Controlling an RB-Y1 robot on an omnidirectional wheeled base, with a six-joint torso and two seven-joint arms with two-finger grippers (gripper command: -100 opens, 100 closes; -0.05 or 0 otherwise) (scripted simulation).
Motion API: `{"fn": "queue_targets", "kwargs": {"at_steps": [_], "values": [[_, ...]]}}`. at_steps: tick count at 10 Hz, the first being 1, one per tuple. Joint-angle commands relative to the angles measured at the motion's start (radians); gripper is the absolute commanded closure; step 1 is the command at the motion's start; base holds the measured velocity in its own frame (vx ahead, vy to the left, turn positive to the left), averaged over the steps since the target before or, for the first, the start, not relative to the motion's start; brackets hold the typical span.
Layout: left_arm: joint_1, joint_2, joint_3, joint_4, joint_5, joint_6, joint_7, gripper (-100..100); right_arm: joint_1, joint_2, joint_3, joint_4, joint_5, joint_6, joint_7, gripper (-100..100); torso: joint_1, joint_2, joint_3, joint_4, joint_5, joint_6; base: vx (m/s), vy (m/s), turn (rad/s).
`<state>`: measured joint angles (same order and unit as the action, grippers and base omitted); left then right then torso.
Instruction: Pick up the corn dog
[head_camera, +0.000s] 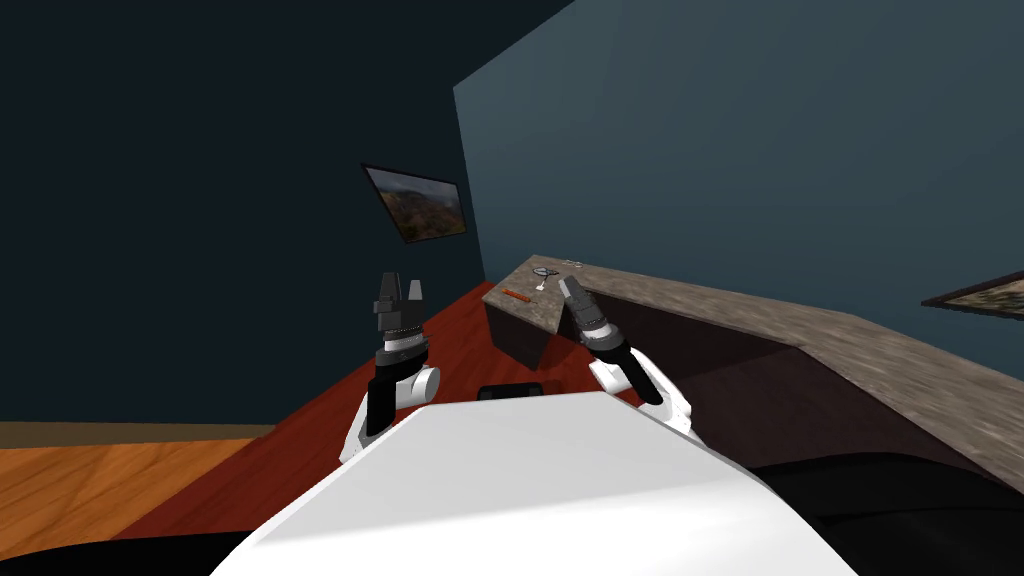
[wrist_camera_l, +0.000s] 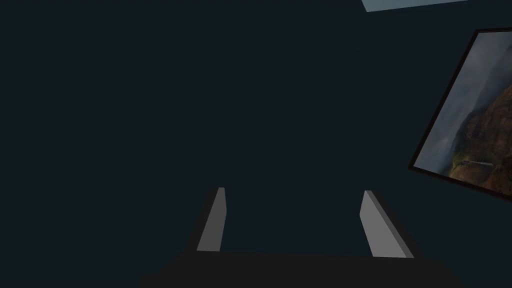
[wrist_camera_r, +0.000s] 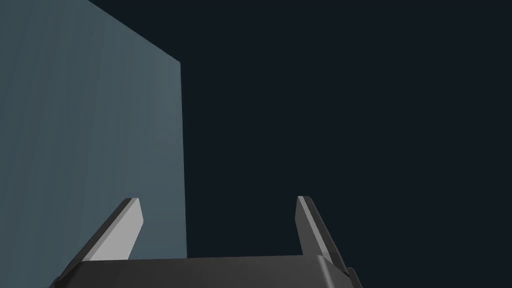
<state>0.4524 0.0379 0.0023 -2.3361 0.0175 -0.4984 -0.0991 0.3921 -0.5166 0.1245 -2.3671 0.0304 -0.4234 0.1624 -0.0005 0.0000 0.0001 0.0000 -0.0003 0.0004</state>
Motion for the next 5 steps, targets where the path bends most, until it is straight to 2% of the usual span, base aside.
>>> {"fn": "queue_targets", "kwargs": {"at_steps": [1,4,5], "values": [[0.000,0.000,0.000,0.000,0.000,0.000,0.000,0,-0.008,-0.050,0.025,0.013,0.015,-0.002,0.001,-100,0.000,0.000,0.000,0.000,0.000,0.000,-0.006,0.007,0.124],[0.000,0.000,0.000,0.000,0.000,0.000,0.000,0,-0.016,-0.126,0.046,0.031,0.028,-0.004,0.001,-100,0.001,-0.001,-0.001,0.000,0.000,0.000,0.002,0.008,0.100],[0.000,0.000,0.000,0.000,0.000,0.000,0.000,0,-0.024,-0.156,0.067,0.051,0.042,-0.006,0.001,-100,0.001,-0.001,-0.001,0.000,0.000,0.000,0.014,0.018,0.124]]}}
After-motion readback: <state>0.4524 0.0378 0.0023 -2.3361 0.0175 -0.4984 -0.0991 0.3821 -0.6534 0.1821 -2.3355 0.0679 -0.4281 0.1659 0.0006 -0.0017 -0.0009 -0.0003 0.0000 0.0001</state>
